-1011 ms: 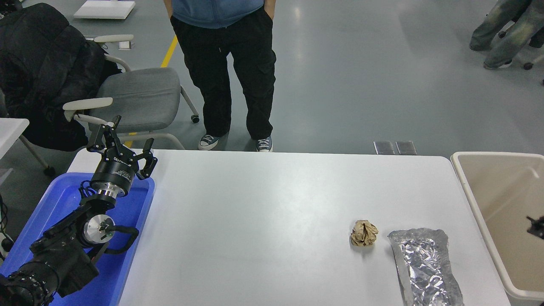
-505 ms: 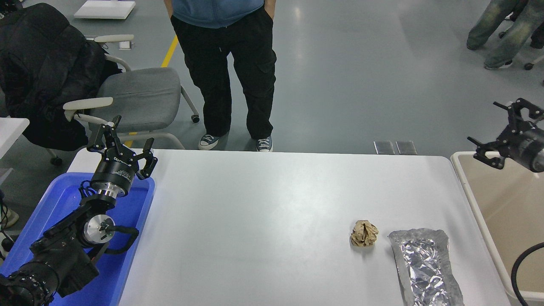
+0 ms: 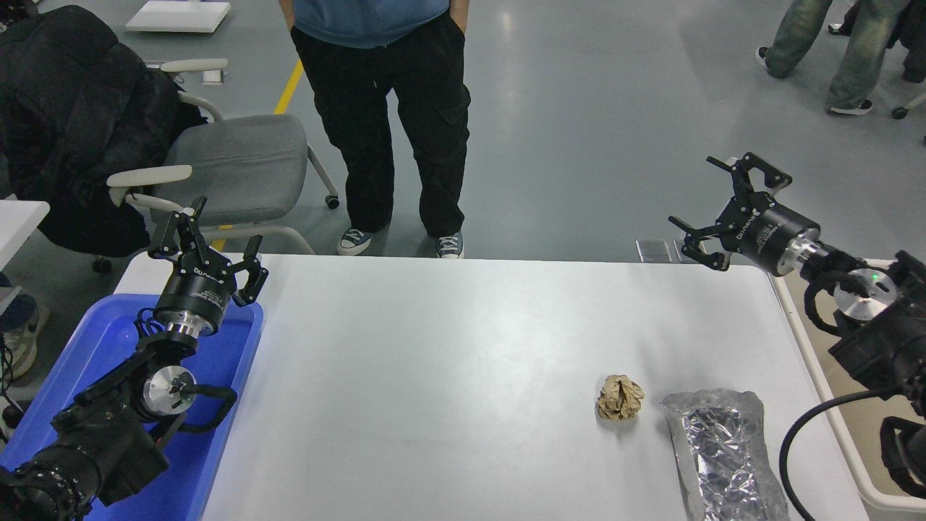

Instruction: Dispose of the paper cup in the dustbin

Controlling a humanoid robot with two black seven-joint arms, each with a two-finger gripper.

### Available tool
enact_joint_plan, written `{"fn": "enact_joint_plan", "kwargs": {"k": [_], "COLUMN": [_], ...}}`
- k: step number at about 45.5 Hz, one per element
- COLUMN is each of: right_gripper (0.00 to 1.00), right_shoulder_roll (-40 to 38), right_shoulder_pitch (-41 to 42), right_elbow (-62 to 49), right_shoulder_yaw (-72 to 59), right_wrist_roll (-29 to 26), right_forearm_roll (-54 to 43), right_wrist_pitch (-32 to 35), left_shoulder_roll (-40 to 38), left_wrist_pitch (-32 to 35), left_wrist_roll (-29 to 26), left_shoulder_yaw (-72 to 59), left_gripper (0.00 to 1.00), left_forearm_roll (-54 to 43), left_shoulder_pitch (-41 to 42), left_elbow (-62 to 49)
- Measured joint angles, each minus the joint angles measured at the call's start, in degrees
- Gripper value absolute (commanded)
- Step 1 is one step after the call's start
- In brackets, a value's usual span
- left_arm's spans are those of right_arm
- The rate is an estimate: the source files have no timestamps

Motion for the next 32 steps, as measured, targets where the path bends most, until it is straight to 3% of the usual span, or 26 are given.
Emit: {"fn": "enact_joint_plan", "kwargs": {"k": [32], "right_gripper": [1.0], "right_shoulder_roll": [10.76], "right_shoulder_pitch": [-4.44], "right_elbow": [-0.47], "right_shoulder_yaw": [-0.7], "right_wrist_roll": [9.57], "right_forearm_roll": [0.0], "right_wrist_pitch": [0.16], "left_shoulder_roll": [0.01], "left_wrist_pitch": [0.0], "left_wrist_roll": [0.0], "left_shoulder_yaw": [0.0], "left_gripper": [1.0], "left_forearm_roll": [0.0], "left_shoulder_pitch": [0.0], "left_elbow": [0.0]}}
